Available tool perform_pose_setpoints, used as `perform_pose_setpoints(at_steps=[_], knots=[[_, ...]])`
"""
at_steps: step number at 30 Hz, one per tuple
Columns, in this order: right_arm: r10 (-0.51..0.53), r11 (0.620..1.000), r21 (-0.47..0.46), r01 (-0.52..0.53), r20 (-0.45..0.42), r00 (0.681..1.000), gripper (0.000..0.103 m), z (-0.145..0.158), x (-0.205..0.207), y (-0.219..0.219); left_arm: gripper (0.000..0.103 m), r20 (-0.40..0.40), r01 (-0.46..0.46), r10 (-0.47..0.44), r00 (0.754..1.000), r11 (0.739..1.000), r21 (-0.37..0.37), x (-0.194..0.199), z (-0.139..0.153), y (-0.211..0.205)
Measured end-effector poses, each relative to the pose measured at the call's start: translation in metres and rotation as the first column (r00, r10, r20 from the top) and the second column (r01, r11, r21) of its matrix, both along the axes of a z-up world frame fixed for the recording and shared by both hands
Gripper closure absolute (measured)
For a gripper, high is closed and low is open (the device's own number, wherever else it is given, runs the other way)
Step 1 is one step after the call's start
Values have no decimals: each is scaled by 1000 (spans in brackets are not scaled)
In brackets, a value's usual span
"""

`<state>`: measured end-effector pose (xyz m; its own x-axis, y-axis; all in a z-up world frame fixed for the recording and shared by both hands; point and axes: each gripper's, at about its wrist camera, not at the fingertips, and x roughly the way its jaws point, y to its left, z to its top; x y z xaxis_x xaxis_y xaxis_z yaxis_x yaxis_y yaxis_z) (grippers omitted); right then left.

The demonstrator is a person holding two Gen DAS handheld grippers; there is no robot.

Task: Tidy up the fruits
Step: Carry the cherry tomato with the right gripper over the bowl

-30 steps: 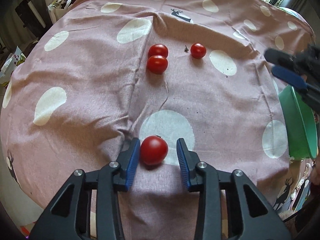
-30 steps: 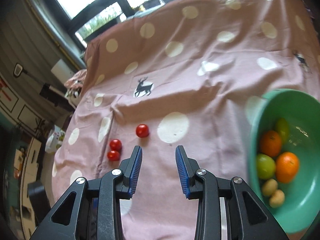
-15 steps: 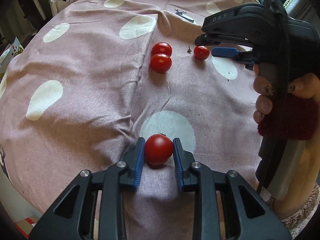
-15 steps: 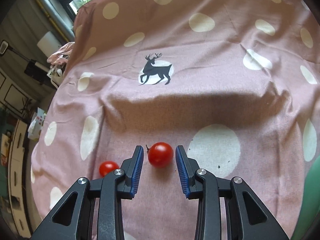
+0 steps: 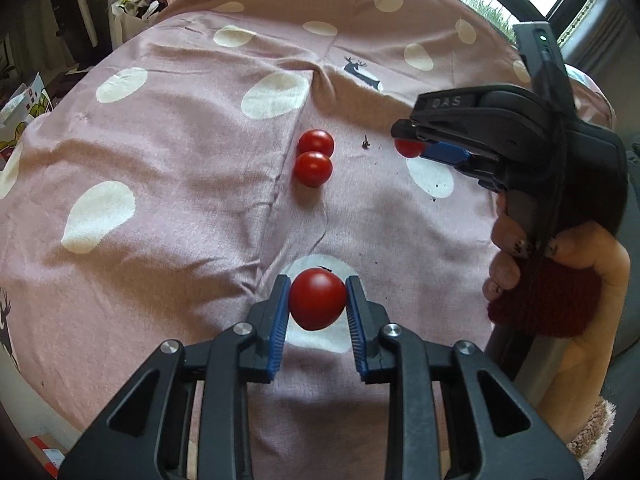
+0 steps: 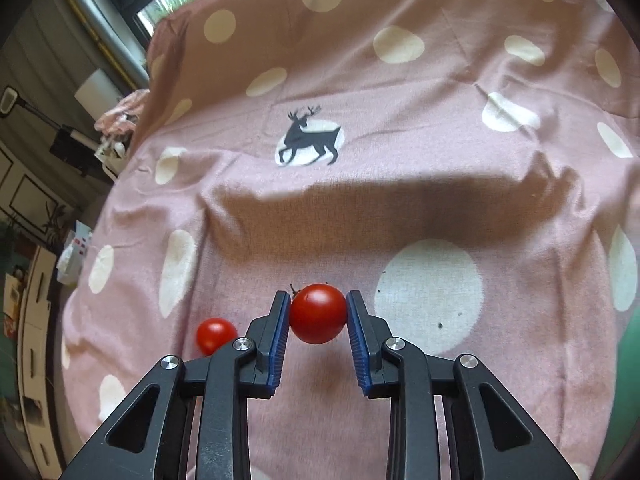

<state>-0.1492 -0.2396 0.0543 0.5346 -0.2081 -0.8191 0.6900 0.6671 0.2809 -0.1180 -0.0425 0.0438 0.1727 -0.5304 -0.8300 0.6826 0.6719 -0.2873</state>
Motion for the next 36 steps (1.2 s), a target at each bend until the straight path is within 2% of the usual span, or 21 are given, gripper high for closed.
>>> perform_pose_setpoints(at_steps=[5, 10, 16, 22, 27, 29, 32, 36], knots=[[-29, 999, -22, 32, 107, 994, 73, 38, -42, 9, 76, 48, 0, 4, 999, 997, -71, -7, 23, 1], [-69, 996, -43, 78, 185, 980, 73, 65, -87, 20, 76, 86, 23, -15, 996, 995, -98, -13, 45, -13], [-141, 986, -51, 158, 248, 958, 73, 68, -136, 27, 76, 150, 67, -47, 988, 989, -130, -21, 77, -42], [-227, 966, -62, 252, 266, 937, 73, 70, -161, 13, 76, 219, 121, -83, 972, 979, -166, -42, 105, -70], [-264, 951, -72, 301, 320, 910, 73, 80, -190, 12, 76, 242, 161, -110, 964, 966, -201, -60, 105, -82], [-290, 940, -77, 332, 329, 899, 73, 83, -199, 10, 76, 230, 179, -126, 965, 957, -228, -65, 99, -84], [-341, 920, -79, 385, 328, 881, 73, 84, -214, 6, 76, 220, 209, -163, 962, 956, -204, -74, 90, -95], [-392, 896, -69, 438, 340, 855, 73, 86, -233, 3, 76, 200, 254, -209, 957, 938, -237, -88, 87, -104]])
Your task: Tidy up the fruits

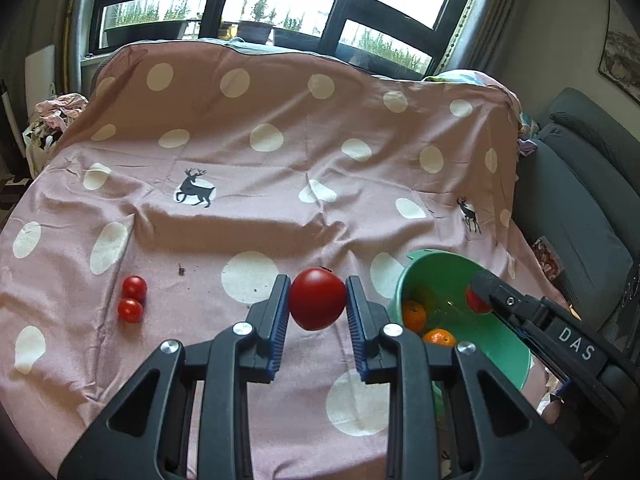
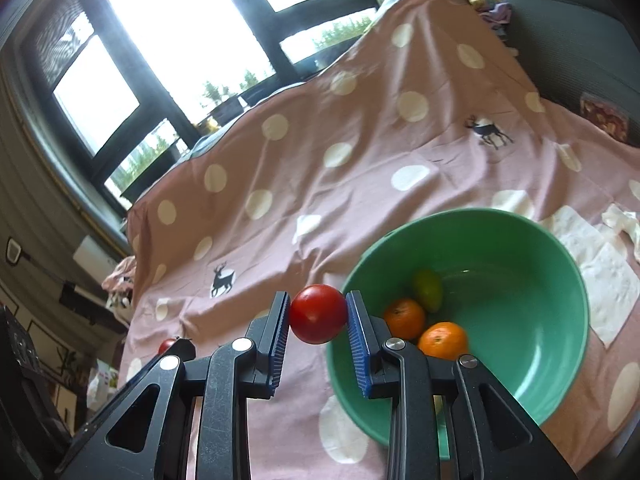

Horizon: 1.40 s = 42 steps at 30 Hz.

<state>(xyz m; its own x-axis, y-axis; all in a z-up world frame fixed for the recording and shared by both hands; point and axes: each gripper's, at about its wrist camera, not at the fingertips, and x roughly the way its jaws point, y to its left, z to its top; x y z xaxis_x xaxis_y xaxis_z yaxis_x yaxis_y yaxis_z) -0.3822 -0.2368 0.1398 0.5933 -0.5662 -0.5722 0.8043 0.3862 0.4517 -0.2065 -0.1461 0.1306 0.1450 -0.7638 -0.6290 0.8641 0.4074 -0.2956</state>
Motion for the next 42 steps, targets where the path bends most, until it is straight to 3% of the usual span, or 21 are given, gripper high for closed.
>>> perform_pose_setpoints(at_steps=[3, 9, 18, 33, 35, 37, 40, 42], knots=[[-54, 998, 15, 54, -14, 998, 73, -1, -13, -3, 76, -35, 47, -48, 998, 999, -25, -12, -2, -7], [-173, 982, 71, 177, -60, 983, 73, -8, -38, -12, 76, -30, 159, -159, 987, 987, -26, -45, -12, -27], [-245, 956, 146, 253, -75, 967, 73, -23, -62, -24, 76, -64, 267, -266, 962, 964, 5, -75, -31, -50], [-289, 931, 187, 314, -150, 946, 73, -34, -67, -32, 75, -100, 312, -306, 947, 949, 52, -85, -48, -61], [-290, 930, 184, 317, -158, 944, 73, -33, -67, -32, 67, -91, 311, -306, 948, 950, 42, -86, -46, -59], [-291, 933, 171, 318, -163, 943, 73, -32, -67, -31, 50, -84, 305, -303, 949, 952, 19, -85, -43, -55], [-285, 939, 149, 309, -166, 944, 63, -28, -65, -29, 42, -80, 298, -297, 951, 955, -6, -83, -38, -50], [-283, 943, 135, 306, -162, 945, 62, -26, -64, -28, 40, -70, 291, -291, 954, 957, -9, -80, -33, -45]])
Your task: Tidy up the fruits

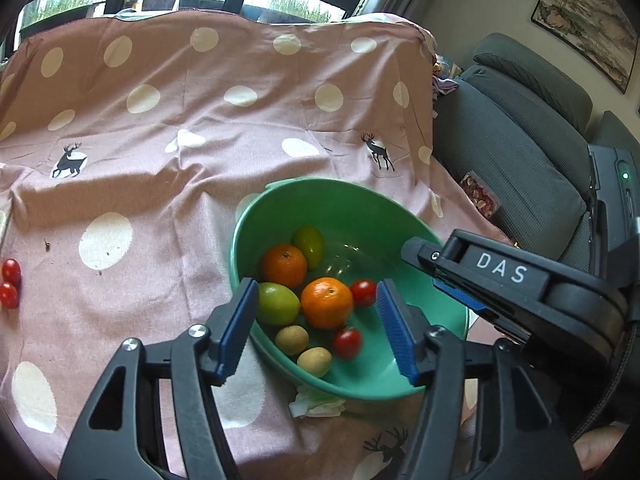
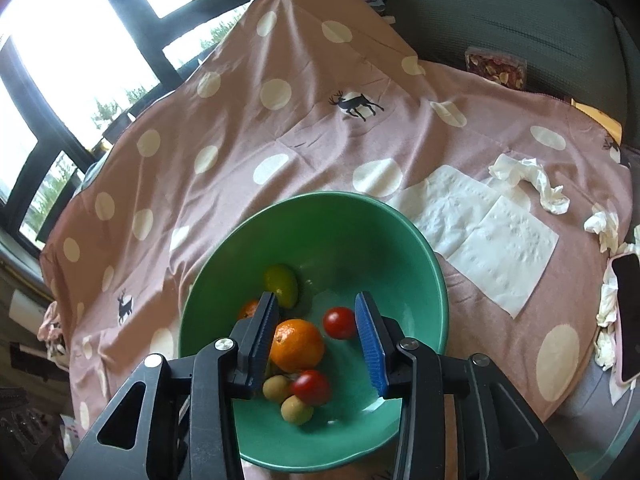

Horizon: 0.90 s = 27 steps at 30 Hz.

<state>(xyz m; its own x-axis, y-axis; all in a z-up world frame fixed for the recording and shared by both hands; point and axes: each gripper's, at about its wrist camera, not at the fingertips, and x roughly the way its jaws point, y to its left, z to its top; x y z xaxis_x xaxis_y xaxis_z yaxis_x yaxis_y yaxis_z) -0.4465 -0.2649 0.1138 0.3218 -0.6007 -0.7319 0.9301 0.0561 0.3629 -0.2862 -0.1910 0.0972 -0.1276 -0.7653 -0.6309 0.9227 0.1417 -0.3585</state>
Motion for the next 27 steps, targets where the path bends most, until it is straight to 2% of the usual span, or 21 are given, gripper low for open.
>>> perform_pose_setpoints(at_steps=[6, 11, 14, 16, 20, 23, 25, 27], knots=[[46, 996, -70, -47, -9, 999, 62, 12, 11, 8, 34, 47, -106, 107, 993, 994, -22, 23, 13, 20], [127, 984, -129, -125, 15, 992, 62, 21, 26, 16, 34, 82, -254, 252, 964, 967, 13, 60, 16, 41], [213, 970, -132, -202, 68, 975, 62, 21, 40, 19, 34, 159, -388, 378, 912, 921, 36, 85, 14, 55], [269, 957, -135, -255, 93, 959, 62, 21, 50, 21, 35, 175, -458, 443, 879, 887, 55, 106, 10, 66], [364, 928, -134, -349, 113, 925, 62, 20, 77, 28, 35, 157, -554, 536, 829, 825, 108, 144, -3, 90], [449, 892, -125, -435, 125, 885, 62, 19, 101, 36, 36, 134, -620, 606, 784, 772, 138, 173, -10, 109], [505, 862, -112, -494, 131, 853, 62, 17, 121, 40, 39, 103, -653, 646, 756, 738, 168, 191, -15, 120], [574, 819, -82, -568, 136, 807, 62, 13, 150, 43, 45, 82, -686, 685, 724, 703, 184, 206, -15, 130]])
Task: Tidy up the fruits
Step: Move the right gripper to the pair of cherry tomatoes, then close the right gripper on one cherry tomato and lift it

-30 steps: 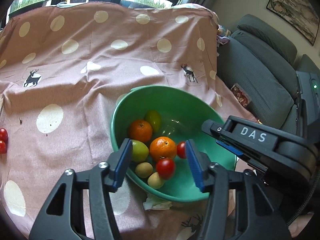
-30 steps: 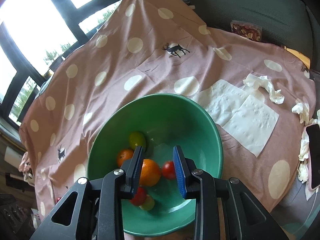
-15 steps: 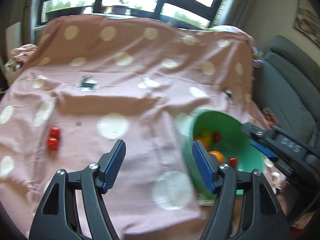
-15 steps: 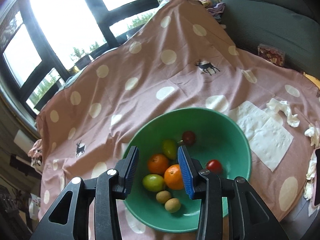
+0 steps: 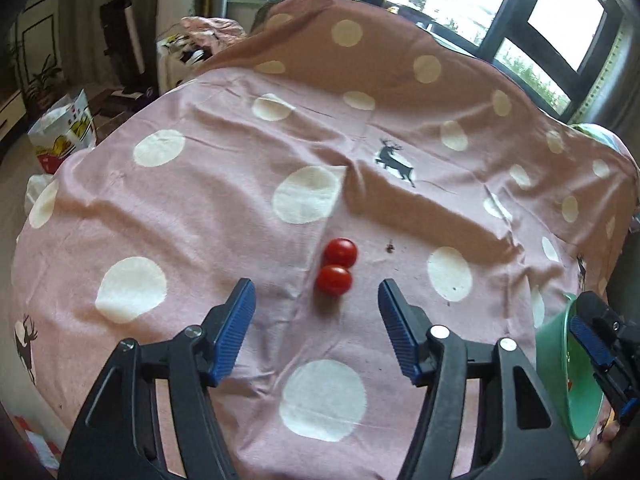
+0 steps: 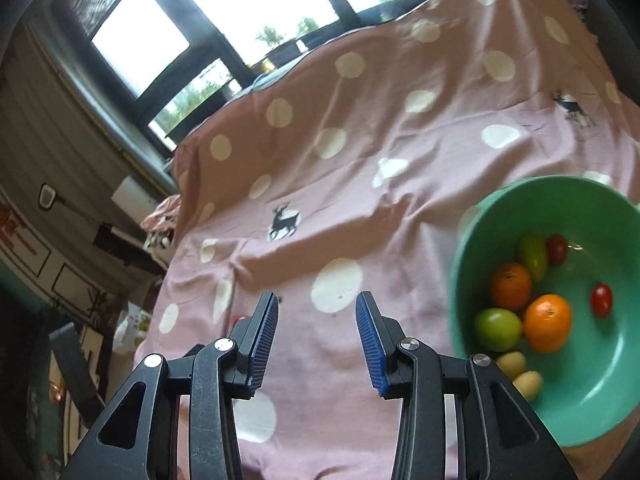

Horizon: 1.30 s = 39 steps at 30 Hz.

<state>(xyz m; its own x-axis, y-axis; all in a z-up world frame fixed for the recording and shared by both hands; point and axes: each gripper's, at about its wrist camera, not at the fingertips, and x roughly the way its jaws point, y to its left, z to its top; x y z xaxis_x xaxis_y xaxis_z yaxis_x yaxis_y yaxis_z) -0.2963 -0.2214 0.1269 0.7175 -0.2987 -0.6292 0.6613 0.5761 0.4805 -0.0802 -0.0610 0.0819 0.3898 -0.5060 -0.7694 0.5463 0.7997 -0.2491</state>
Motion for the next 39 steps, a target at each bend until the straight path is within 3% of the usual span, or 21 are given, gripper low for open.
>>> perform_pose_setpoints(at_steps=[4, 7, 11, 18, 29, 35, 39], knots=[[175, 984, 48, -173, -47, 983, 62, -11, 66, 5, 52, -19, -99, 99, 995, 995, 2, 23, -4, 18], [262, 962, 103, -253, -84, 961, 62, -29, 112, 9, 54, -49, -108, 108, 993, 994, 9, 33, -10, 23], [301, 946, 162, -282, -104, 948, 62, -53, 153, 8, 55, -83, -105, 105, 991, 994, 3, 39, -15, 23], [351, 921, 241, -308, -162, 922, 69, -92, 186, 10, 55, -109, -61, 59, 992, 998, -23, 40, -17, 18], [304, 939, 219, -267, -155, 940, 72, -96, 180, 3, 55, -129, -4, -4, 992, 998, -58, 35, -17, 8], [201, 967, 175, -183, -89, 976, 72, -65, 118, -8, 55, -114, 63, -65, 991, 998, -20, 28, -22, -17], [121, 985, 130, -113, -61, 991, 72, -48, 72, -9, 62, -101, 98, -95, 990, 995, 25, 23, -29, -36]])
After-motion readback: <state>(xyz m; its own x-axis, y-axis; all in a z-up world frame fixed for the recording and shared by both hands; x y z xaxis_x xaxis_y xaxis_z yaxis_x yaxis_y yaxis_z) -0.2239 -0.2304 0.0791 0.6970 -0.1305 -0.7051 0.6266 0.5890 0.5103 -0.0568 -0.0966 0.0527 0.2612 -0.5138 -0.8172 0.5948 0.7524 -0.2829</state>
